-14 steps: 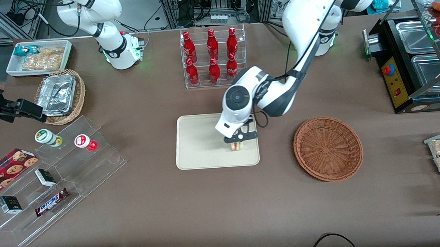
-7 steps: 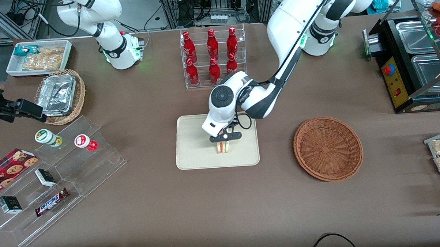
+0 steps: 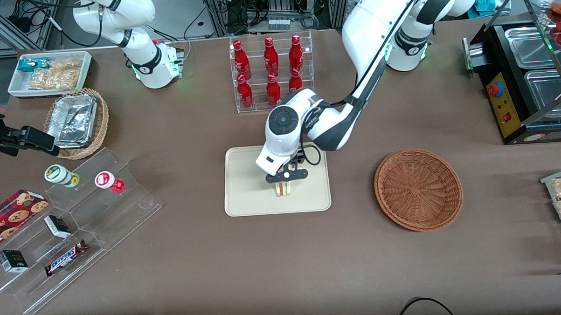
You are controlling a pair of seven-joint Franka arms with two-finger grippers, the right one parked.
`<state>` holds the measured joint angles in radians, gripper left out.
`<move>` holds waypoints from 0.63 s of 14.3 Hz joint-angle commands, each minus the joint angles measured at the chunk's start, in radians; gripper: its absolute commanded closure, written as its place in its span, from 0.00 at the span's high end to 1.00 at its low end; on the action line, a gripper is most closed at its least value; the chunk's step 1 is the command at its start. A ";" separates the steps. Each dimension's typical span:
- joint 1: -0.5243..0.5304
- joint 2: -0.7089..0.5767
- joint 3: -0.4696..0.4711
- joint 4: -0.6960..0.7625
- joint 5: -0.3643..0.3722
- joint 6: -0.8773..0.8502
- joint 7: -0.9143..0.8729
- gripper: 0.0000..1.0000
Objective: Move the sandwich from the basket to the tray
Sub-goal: 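Lower the sandwich onto the tray and open the left gripper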
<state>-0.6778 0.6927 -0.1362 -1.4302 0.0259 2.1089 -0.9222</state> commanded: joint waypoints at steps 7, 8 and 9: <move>0.000 -0.215 0.216 -0.150 -0.007 -0.178 0.080 1.00; 0.000 -0.244 0.245 -0.182 -0.036 -0.178 0.121 1.00; 0.000 -0.271 0.280 -0.209 -0.059 -0.179 0.176 1.00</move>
<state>-0.6710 0.5144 0.0890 -1.5416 0.0066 1.9256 -0.8283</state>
